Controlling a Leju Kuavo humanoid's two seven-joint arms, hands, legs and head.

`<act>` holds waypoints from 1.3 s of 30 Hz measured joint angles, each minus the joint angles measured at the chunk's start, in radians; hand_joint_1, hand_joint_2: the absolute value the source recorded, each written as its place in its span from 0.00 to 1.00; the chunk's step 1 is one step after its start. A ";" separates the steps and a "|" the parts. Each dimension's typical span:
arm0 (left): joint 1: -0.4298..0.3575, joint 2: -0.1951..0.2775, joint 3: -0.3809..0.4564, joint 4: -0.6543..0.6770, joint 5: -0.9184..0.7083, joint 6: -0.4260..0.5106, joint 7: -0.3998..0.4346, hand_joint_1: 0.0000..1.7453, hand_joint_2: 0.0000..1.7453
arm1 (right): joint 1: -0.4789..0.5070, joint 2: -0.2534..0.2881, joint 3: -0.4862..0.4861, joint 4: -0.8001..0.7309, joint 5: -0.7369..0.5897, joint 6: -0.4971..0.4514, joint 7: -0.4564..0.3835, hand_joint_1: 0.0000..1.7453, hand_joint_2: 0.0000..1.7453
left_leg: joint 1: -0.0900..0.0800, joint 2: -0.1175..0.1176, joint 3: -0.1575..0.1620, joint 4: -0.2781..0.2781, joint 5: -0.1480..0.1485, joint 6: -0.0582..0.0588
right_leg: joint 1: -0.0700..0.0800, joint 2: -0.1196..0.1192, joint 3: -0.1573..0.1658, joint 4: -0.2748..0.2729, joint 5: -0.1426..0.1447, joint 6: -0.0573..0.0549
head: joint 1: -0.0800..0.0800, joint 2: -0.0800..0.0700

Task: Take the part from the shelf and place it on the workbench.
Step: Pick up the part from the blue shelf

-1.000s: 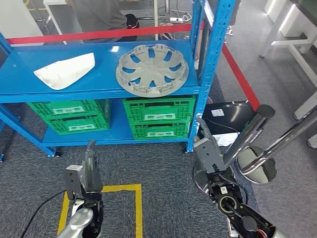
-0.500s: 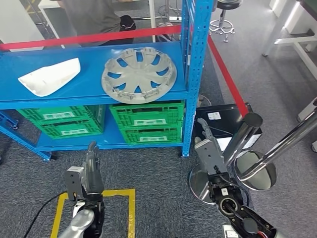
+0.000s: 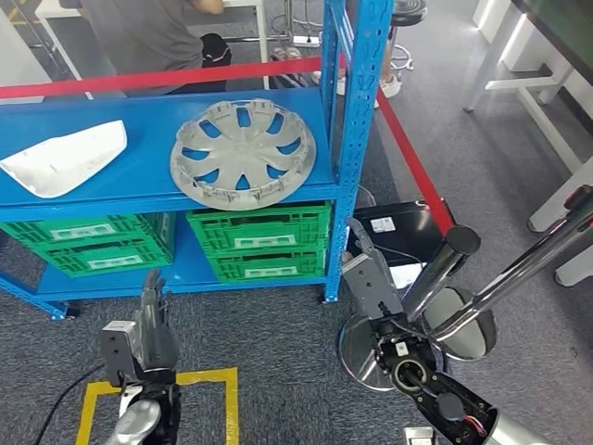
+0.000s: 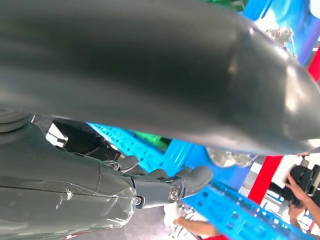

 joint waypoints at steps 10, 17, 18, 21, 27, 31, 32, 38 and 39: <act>0.008 -0.003 0.001 0.000 0.012 0.006 0.000 0.00 0.00 | -0.006 -0.001 0.006 0.004 0.000 0.010 0.002 0.00 0.00 | 0.002 -0.008 0.075 -0.006 -0.052 -0.008 | 0.004 -0.004 -0.102 0.067 0.080 0.003 | 0.039 0.000; 0.008 -0.002 0.002 0.000 0.012 0.006 0.000 0.00 0.00 | -0.010 -0.002 0.009 0.004 0.000 0.009 0.004 0.00 0.00 | -0.001 -0.008 0.066 0.005 -0.059 -0.013 | 0.009 0.000 -0.070 0.001 0.085 -0.014 | 0.027 0.000; 0.008 -0.002 0.002 0.000 0.012 0.006 0.000 0.00 0.00 | -0.010 -0.002 0.009 0.004 0.000 0.009 0.004 0.00 0.00 | -0.001 -0.008 0.066 0.004 -0.059 -0.013 | 0.010 0.000 -0.070 0.001 0.084 -0.015 | 0.024 0.000; 0.008 -0.001 0.004 0.000 0.012 0.006 0.000 0.00 0.00 | -0.010 -0.002 0.009 0.004 0.000 0.009 0.004 0.00 0.00 | -0.001 -0.008 0.067 0.002 -0.060 -0.014 | 0.010 0.000 -0.070 0.000 0.083 -0.019 | 0.017 0.000; 0.006 0.002 0.005 0.000 0.013 0.001 0.000 0.00 0.00 | -0.010 -0.002 0.010 0.004 0.000 0.010 0.004 0.00 0.00 | -0.004 -0.008 0.068 -0.005 -0.061 -0.005 | 0.008 -0.002 -0.064 -0.001 0.093 -0.014 | 0.002 0.000; 0.003 0.001 0.005 0.000 0.013 0.000 -0.003 0.00 0.00 | -0.014 -0.002 0.008 0.003 0.001 0.012 0.003 0.00 0.00 | 0.010 -0.006 0.105 -0.044 -0.051 0.000 | 0.009 -0.003 -0.084 0.063 0.066 0.004 | 0.008 0.000; 0.002 0.001 0.005 0.000 0.014 0.000 -0.003 0.00 0.00 | -0.014 -0.002 0.008 0.003 0.001 0.013 0.003 0.00 0.00 | 0.012 -0.005 0.109 -0.047 -0.049 -0.001 | 0.006 -0.003 -0.110 0.115 0.036 0.008 | 0.012 0.000; 0.011 0.001 0.005 0.000 0.016 0.001 -0.004 0.00 0.00 | -0.012 -0.002 0.009 0.005 0.004 0.016 0.009 0.00 0.00 | 0.034 -0.009 0.129 -0.041 -0.072 -0.029 | -0.023 -0.006 -0.137 0.123 0.072 0.046 | 0.030 0.000; 0.011 0.001 0.005 0.000 0.015 0.002 -0.004 0.00 0.00 | -0.012 -0.002 0.010 0.006 0.006 0.017 0.012 0.00 0.00 | 0.038 -0.010 0.134 -0.038 -0.078 -0.037 | -0.024 -0.005 -0.111 0.057 0.095 0.050 | 0.035 0.000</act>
